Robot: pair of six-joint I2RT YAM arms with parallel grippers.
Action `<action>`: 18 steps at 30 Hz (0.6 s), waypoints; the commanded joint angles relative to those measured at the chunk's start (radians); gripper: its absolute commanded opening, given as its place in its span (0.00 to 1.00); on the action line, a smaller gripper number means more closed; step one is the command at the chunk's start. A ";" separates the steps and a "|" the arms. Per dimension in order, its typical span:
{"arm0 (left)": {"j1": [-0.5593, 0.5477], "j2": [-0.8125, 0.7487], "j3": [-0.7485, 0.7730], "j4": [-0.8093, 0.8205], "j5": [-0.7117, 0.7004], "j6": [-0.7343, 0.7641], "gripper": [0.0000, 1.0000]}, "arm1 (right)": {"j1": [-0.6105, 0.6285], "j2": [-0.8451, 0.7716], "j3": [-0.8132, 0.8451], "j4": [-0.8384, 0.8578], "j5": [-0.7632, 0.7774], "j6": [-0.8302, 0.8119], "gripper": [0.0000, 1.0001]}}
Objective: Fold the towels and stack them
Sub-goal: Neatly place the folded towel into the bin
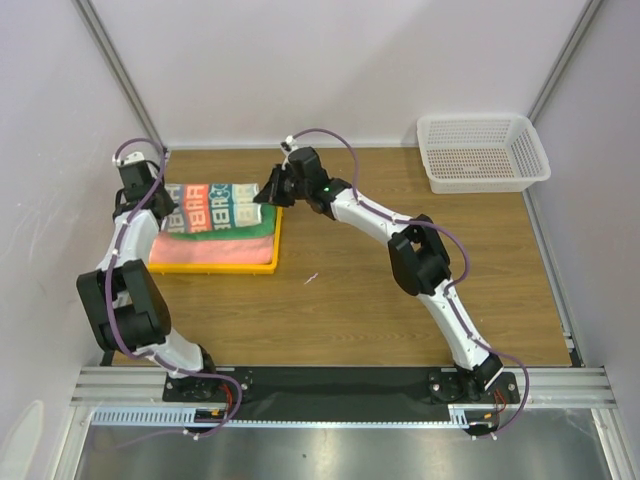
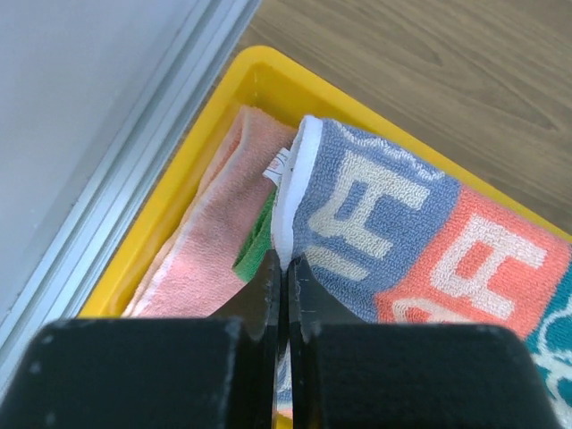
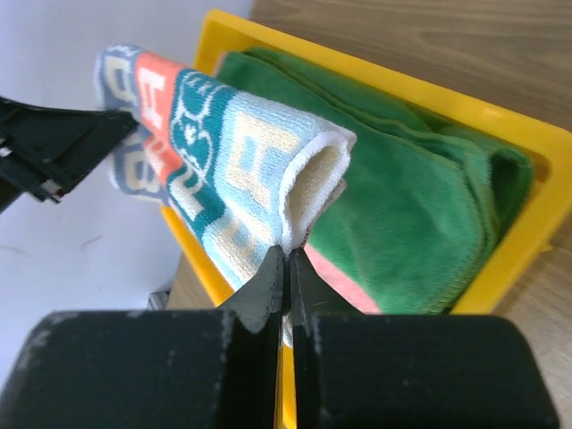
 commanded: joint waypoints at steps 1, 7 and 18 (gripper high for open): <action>0.072 0.036 0.029 0.091 -0.135 0.042 0.00 | -0.056 0.025 0.072 -0.124 0.100 -0.028 0.00; 0.073 0.099 0.026 0.098 -0.132 0.024 0.00 | -0.057 0.025 0.047 -0.157 0.154 -0.066 0.00; 0.070 0.165 0.019 0.118 -0.106 -0.014 0.00 | -0.068 0.059 0.053 -0.201 0.196 -0.095 0.00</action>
